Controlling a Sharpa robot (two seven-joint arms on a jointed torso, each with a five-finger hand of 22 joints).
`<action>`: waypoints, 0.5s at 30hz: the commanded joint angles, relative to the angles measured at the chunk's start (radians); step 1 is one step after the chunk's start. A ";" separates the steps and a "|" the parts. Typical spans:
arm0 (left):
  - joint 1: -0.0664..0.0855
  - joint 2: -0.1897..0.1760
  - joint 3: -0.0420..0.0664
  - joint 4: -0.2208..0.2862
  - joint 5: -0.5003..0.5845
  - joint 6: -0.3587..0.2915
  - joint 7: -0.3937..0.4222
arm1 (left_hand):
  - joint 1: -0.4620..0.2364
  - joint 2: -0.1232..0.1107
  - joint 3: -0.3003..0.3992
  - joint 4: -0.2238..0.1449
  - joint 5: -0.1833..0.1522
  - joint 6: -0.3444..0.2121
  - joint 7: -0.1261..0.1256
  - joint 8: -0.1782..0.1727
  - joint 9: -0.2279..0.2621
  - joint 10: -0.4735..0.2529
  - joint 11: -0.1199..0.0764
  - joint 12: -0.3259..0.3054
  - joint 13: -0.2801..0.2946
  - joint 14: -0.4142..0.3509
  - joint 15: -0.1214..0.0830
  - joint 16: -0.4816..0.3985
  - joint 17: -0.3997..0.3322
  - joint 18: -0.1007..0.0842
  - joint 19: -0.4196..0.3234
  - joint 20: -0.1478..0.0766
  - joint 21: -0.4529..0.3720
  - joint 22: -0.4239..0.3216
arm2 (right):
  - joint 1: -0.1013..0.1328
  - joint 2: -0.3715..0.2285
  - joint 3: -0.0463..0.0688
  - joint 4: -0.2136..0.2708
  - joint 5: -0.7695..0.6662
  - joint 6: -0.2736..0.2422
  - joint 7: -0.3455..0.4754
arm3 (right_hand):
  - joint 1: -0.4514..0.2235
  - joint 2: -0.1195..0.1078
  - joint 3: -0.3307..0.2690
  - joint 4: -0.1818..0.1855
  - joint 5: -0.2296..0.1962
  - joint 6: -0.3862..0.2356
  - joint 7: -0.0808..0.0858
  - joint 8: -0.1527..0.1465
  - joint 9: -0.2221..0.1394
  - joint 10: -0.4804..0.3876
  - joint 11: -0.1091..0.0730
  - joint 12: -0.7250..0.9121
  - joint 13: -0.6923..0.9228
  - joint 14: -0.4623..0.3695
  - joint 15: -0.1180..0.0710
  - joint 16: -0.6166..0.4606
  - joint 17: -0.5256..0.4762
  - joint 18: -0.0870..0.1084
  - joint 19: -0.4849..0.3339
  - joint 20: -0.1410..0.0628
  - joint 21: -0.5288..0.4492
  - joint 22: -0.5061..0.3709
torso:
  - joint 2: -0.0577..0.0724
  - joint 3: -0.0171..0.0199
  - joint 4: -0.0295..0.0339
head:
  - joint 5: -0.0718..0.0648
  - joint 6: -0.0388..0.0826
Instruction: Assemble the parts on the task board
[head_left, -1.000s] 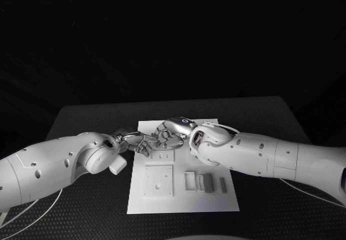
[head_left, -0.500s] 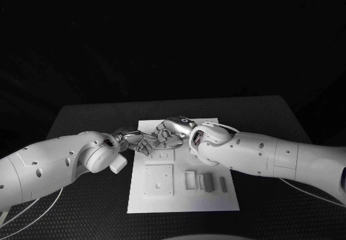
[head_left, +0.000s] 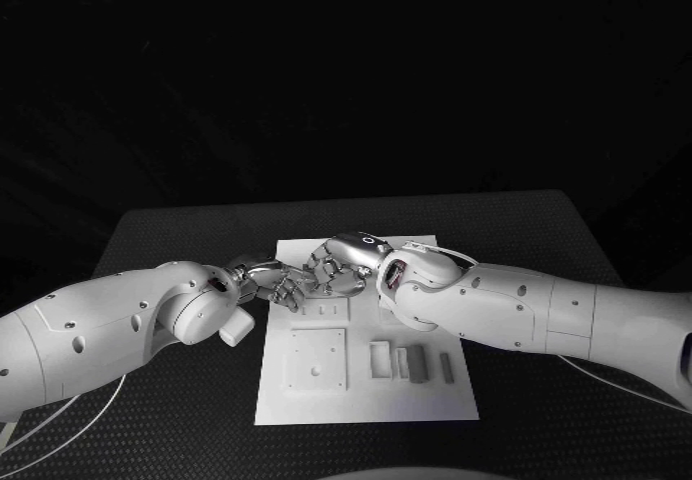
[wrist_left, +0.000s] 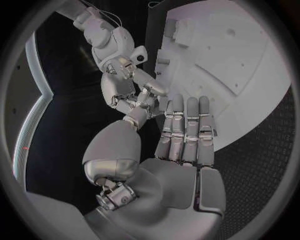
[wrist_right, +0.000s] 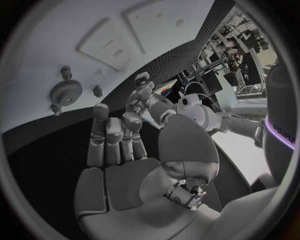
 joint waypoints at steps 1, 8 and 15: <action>0.001 0.003 0.001 0.003 -0.004 0.003 0.002 | 0.014 0.001 0.003 -0.005 -0.003 0.009 -0.001 0.005 0.001 0.011 0.002 -0.003 0.002 0.009 0.000 0.004 0.002 -0.004 0.009 0.001 0.007 0.002 | 0.000 0.001 0.000 -0.001 -0.001 0.007 0.005 | -0.010 -0.001 0.006 0.000 0.003 0.018 0.024 -0.005 0.002 -0.002 -0.005 0.002 0.001 -0.002 -0.007 0.003 -0.001 -0.002 0.006 -0.002 0.005 0.012 | 0.000 -0.0003 -0.0002 | -0.001 0.000; 0.001 0.001 0.001 0.004 -0.004 0.000 0.003 | 0.040 0.023 0.021 -0.005 -0.003 0.020 -0.006 0.011 0.002 0.024 -0.002 -0.006 0.007 0.012 -0.002 0.005 0.003 -0.005 0.013 -0.001 0.007 0.005 | 0.000 0.001 0.000 -0.003 -0.001 0.010 0.005 | -0.010 -0.001 0.006 0.000 0.003 0.018 0.024 -0.005 0.002 -0.002 -0.004 0.002 0.001 -0.002 -0.007 0.003 -0.001 -0.002 0.006 -0.002 0.005 0.012 | 0.000 -0.0007 0.0002 | -0.002 -0.001; 0.001 0.004 0.001 0.003 -0.004 -0.005 0.007 | 0.075 0.055 0.067 0.000 -0.003 0.036 -0.013 0.019 0.005 0.042 -0.007 -0.008 0.014 0.017 -0.004 0.005 0.006 -0.007 0.018 -0.003 0.007 0.007 | 0.000 0.001 0.000 0.001 -0.001 0.010 0.005 | -0.011 -0.002 0.006 0.000 0.003 0.018 0.024 -0.005 0.002 -0.002 -0.004 0.002 0.001 -0.002 -0.007 0.003 -0.001 -0.002 0.006 -0.002 0.005 0.012 | 0.000 -0.0004 0.0006 | -0.002 -0.001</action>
